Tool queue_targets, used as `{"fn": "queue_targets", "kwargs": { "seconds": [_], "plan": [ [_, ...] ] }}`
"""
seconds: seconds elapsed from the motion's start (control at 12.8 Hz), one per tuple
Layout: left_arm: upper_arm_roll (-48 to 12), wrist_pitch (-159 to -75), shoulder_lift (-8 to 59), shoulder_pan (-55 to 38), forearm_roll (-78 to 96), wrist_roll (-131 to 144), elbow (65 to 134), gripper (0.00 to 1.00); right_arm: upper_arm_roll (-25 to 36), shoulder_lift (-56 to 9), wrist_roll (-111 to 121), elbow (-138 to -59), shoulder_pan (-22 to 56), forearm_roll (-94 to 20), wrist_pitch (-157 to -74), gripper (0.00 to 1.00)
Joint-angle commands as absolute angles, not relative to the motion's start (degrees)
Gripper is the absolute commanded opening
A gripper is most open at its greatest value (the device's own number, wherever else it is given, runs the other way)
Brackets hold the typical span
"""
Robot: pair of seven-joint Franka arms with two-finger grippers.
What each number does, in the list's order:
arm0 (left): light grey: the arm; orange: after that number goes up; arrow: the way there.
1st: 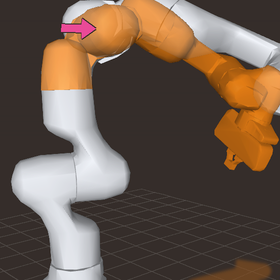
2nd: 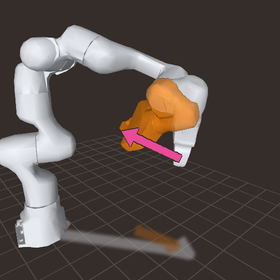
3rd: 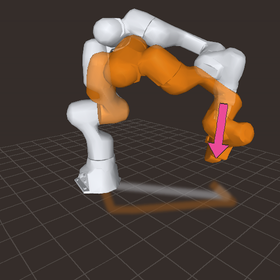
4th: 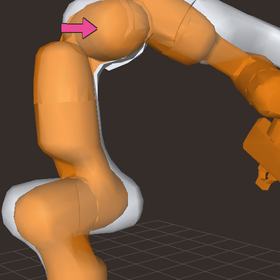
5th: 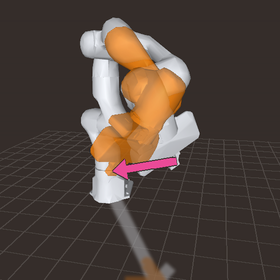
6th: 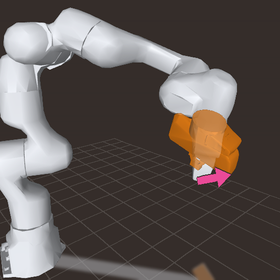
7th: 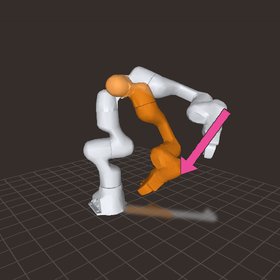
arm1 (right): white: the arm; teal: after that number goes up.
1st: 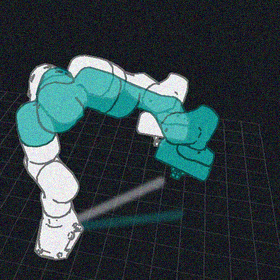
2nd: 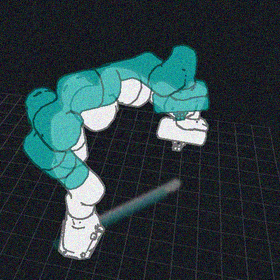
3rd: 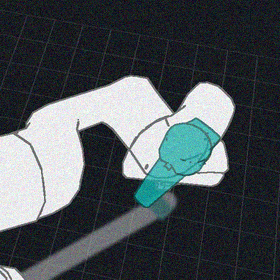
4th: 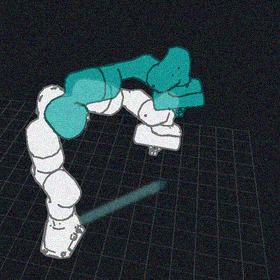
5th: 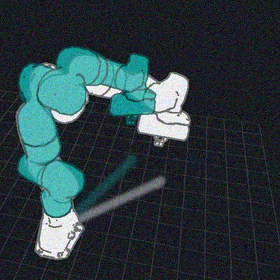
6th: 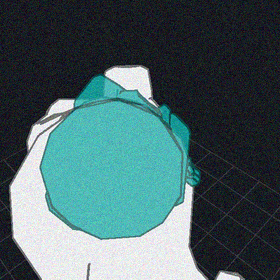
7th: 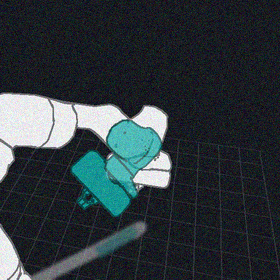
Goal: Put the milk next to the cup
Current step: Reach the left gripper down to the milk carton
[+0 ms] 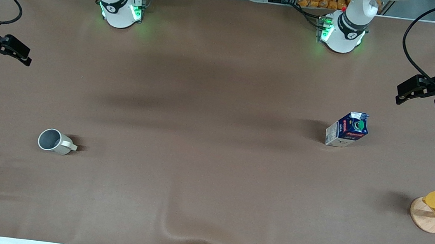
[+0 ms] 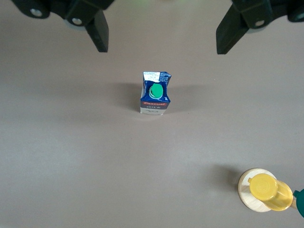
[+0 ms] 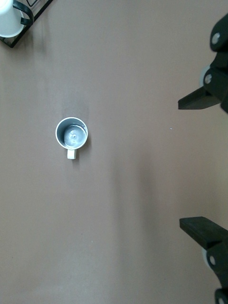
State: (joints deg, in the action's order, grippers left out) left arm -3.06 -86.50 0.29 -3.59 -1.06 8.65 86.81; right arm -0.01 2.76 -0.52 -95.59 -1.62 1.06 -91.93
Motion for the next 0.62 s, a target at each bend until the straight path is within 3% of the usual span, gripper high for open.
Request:
{"fn": "queue_targets", "kwargs": {
  "seconds": [0.0,0.23,0.31,0.55],
  "plan": [
    [-2.99,-85.34,0.44,-3.52,-2.01,7.47,85.69,1.00,-0.18,2.46,0.00,-94.57,-1.67,1.58,-91.41,1.00],
    [-2.99,-85.17,1.14,-3.43,-1.94,6.77,86.04,1.00,-0.18,2.46,0.00,-94.57,-1.67,1.49,-91.41,1.00],
    [-3.08,-85.43,1.40,-3.60,-1.24,6.42,88.48,1.00,-0.18,2.37,-0.09,-94.57,-1.67,1.49,-91.41,1.00],
    [-3.08,-97.52,1.23,-3.34,-2.02,6.42,100.69,1.00,-0.18,2.20,0.00,-94.57,-1.67,1.49,-91.49,1.00]
  ]
}}
